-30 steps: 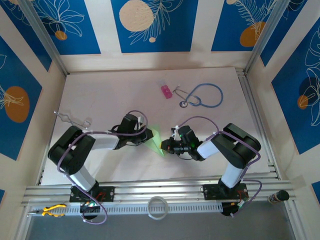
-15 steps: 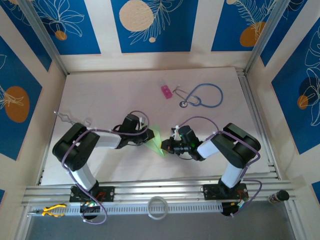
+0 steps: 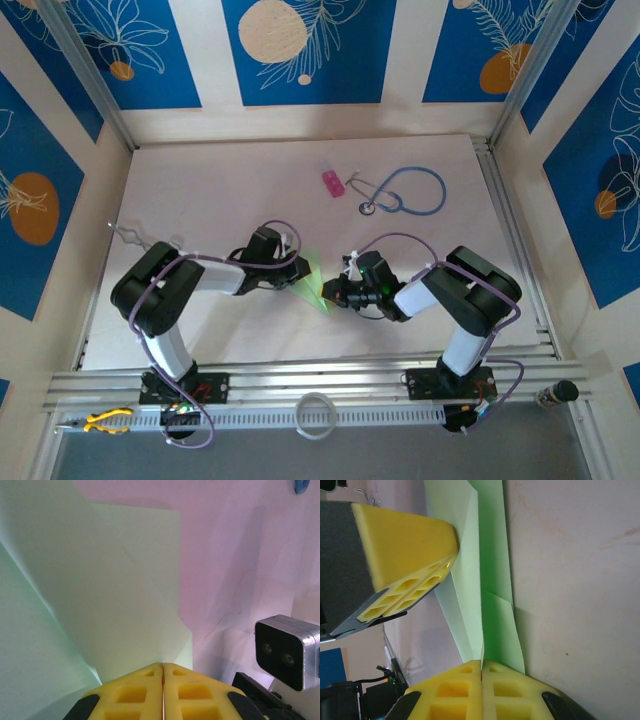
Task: Fold a paper plane with a square sheet of paper (pick it up from the middle)
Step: Fourth fold the wing at the center of the table.
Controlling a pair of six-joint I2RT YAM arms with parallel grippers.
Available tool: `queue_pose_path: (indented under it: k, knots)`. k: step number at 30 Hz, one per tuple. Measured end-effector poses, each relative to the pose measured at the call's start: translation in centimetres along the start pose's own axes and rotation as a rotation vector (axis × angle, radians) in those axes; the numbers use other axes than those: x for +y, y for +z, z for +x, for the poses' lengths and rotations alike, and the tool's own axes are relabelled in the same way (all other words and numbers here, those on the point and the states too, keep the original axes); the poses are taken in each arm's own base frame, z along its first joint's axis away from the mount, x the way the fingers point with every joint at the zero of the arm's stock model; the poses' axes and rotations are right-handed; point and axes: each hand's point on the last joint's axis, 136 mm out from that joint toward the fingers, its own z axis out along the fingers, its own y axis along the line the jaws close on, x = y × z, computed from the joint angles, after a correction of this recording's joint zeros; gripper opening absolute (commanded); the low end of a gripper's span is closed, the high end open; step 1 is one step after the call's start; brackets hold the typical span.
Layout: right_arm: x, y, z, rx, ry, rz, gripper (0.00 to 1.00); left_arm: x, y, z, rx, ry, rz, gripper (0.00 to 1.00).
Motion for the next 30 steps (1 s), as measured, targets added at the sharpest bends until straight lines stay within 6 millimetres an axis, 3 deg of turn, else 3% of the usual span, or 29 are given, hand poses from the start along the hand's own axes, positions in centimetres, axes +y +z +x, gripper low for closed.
queue_pose_path:
  k: [30]
  knots:
    - [-0.03,-0.02,0.02,0.004,0.002,0.0,0.05,0.44,0.84,0.11,0.041,0.01,-0.032,0.09]
